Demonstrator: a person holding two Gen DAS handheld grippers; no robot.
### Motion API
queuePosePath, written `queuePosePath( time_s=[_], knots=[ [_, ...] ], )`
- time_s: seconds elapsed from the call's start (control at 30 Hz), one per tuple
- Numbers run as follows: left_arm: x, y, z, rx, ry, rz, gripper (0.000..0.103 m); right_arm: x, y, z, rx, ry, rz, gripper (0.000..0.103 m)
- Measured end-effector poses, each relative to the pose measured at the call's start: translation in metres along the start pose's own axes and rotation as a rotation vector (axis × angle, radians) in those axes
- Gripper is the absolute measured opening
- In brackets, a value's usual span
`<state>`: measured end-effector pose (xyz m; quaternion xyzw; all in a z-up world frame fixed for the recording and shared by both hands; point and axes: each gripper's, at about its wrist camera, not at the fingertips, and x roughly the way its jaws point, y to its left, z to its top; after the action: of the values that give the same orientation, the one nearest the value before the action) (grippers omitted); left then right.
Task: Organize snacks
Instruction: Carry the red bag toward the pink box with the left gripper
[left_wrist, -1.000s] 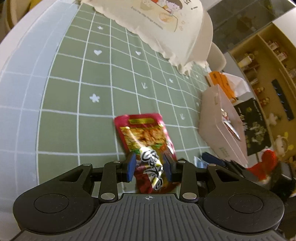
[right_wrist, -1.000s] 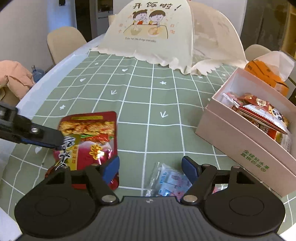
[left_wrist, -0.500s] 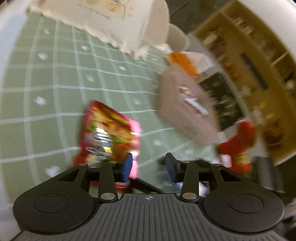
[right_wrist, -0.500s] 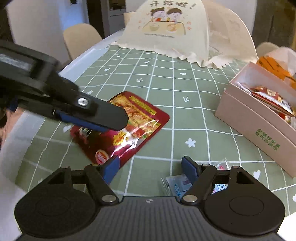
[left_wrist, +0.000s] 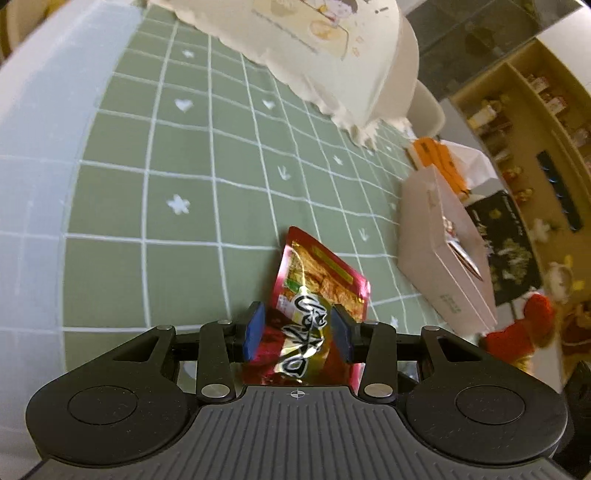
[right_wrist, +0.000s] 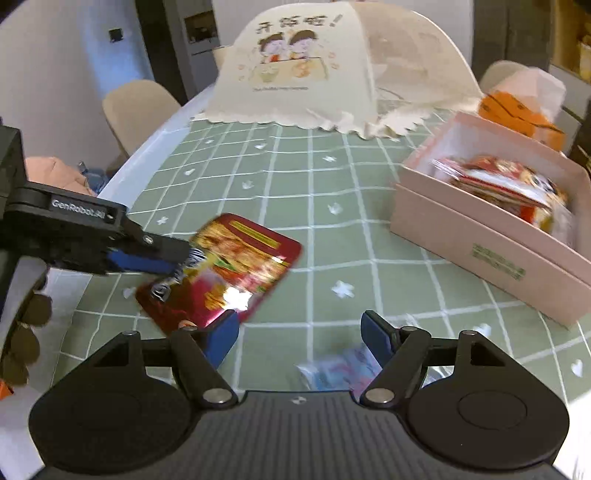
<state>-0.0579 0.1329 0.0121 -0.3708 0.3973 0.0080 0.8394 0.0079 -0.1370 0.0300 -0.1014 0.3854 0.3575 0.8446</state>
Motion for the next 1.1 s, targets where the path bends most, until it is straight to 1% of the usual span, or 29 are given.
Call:
queuePosePath(
  time_s=[0.1, 0.17, 0.23, 0.27, 0.3, 0.37, 0.4, 0.43, 0.47, 0.5, 0.53, 0.57, 0.63, 0.67, 0.7, 0.73, 0.8, 0.87, 0.93, 1.0, 1.1],
  knots=[
    [0.007, 0.008, 0.000, -0.004, 0.012, -0.091, 0.044, 0.018, 0.013, 0.001, -0.037, 0.033, -0.022, 0.074],
    [0.009, 0.012, 0.002, -0.038, 0.016, -0.115, 0.045, 0.023, 0.014, -0.001, -0.026, 0.029, -0.020, 0.074],
    [0.009, 0.012, 0.006, -0.071, 0.041, -0.132, 0.045, 0.022, 0.012, -0.001, -0.020, 0.033, -0.009, 0.074],
    [0.009, 0.008, 0.007, -0.070, 0.058, -0.151, 0.044, 0.021, 0.010, -0.002, -0.016, 0.037, -0.005, 0.074],
    [0.009, 0.003, 0.007, -0.061, 0.079, -0.193, 0.044, 0.020, 0.009, -0.003, -0.014, 0.040, -0.005, 0.074],
    [0.005, -0.016, 0.003, -0.002, 0.107, -0.257, 0.044, 0.016, 0.008, -0.006, -0.021, 0.046, -0.017, 0.072],
    [0.002, -0.029, 0.000, 0.056, 0.122, -0.279, 0.044, 0.015, 0.007, -0.005, -0.024, 0.046, -0.023, 0.072],
    [0.000, -0.043, -0.003, 0.116, 0.134, -0.292, 0.043, 0.011, 0.006, -0.007, -0.027, 0.043, -0.030, 0.072],
    [-0.004, -0.054, -0.005, 0.175, 0.131, -0.287, 0.043, 0.007, 0.006, -0.009, -0.028, 0.035, -0.037, 0.072],
    [-0.007, -0.062, -0.007, 0.218, 0.119, -0.258, 0.043, 0.003, 0.004, -0.011, -0.030, 0.028, -0.043, 0.072],
    [-0.008, -0.065, -0.008, 0.241, 0.104, -0.207, 0.044, -0.001, 0.003, -0.012, -0.034, 0.018, -0.052, 0.072],
    [-0.007, -0.066, -0.007, 0.257, 0.087, -0.123, 0.044, -0.005, 0.002, -0.013, -0.038, 0.011, -0.058, 0.072],
    [-0.003, -0.062, -0.007, 0.310, 0.049, 0.090, 0.044, -0.006, 0.000, -0.012, -0.039, 0.007, -0.066, 0.072],
    [0.000, -0.059, -0.006, 0.336, 0.041, 0.160, 0.044, -0.006, 0.000, -0.011, -0.036, 0.007, -0.069, 0.072],
    [0.004, -0.056, -0.006, 0.346, 0.046, 0.213, 0.044, -0.004, -0.001, -0.009, -0.032, 0.007, -0.072, 0.072],
    [0.007, -0.052, -0.004, 0.331, 0.056, 0.233, 0.043, -0.003, -0.002, -0.007, -0.032, 0.007, -0.073, 0.072],
    [0.011, -0.045, -0.001, 0.272, 0.072, 0.197, 0.044, 0.000, 0.000, -0.005, -0.032, 0.008, -0.074, 0.072],
    [0.013, -0.040, 0.003, 0.225, 0.086, 0.133, 0.044, 0.005, 0.002, -0.003, -0.029, 0.017, -0.070, 0.072],
    [0.019, -0.033, 0.008, 0.175, 0.107, 0.050, 0.044, 0.013, 0.006, -0.002, -0.032, 0.039, -0.074, 0.072],
    [0.024, -0.025, 0.012, 0.145, 0.113, -0.012, 0.044, 0.019, 0.008, -0.003, -0.030, 0.058, -0.074, 0.072],
    [0.028, -0.016, 0.017, 0.078, 0.124, -0.073, 0.044, 0.020, 0.011, -0.004, -0.047, 0.051, -0.079, 0.072]
  ],
)
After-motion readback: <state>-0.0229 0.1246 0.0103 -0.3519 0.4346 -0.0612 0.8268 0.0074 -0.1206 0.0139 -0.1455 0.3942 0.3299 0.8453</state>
